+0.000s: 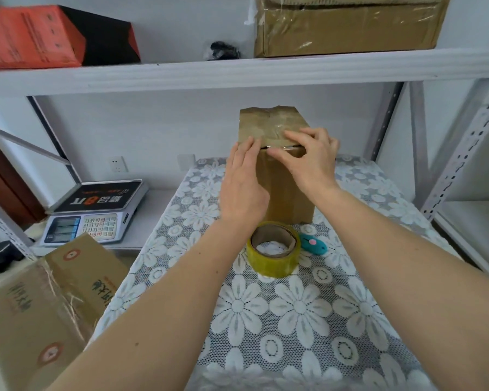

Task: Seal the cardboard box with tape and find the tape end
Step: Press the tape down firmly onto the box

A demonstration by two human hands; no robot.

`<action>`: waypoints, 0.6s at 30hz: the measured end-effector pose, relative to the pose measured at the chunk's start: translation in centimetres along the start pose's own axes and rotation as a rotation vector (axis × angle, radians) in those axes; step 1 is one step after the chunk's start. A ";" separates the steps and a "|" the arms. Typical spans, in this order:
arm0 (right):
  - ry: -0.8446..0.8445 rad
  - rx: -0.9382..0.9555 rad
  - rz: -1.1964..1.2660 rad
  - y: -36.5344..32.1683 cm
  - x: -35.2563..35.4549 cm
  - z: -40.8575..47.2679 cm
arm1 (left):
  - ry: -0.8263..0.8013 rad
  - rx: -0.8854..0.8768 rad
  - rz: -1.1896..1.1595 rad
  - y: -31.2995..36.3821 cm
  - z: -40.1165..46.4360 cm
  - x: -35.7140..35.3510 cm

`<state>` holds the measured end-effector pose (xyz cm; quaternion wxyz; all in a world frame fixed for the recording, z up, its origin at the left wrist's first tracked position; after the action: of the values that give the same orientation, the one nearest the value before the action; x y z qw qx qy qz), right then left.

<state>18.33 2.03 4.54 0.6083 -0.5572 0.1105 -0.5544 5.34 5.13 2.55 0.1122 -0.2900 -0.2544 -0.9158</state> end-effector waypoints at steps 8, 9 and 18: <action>-0.041 0.001 -0.009 0.1 0.2 -0.3 | 0.049 0.011 0.012 0.1 0.2 -0.3; -0.054 -0.006 -0.002 0.2 0.3 -0.3 | 0.039 0.009 0.023 0.1 0.2 -0.2; -0.078 -0.047 0.159 0.4 0.7 0.0 | 0.012 -0.003 0.030 -0.1 0.1 -0.1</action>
<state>18.76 1.33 4.57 0.6411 -0.5819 0.1437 -0.4793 5.41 5.30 2.56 0.1267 -0.2883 -0.2479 -0.9162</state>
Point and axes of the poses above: each hand's wrist, its own z-axis towards the middle knuckle, its own x-axis out of the back of the hand, y = z × x, the point moved 2 cm from there along z, towards the middle knuckle, and after that the axes turned 15 degrees about -x, right-handed, at the moved point
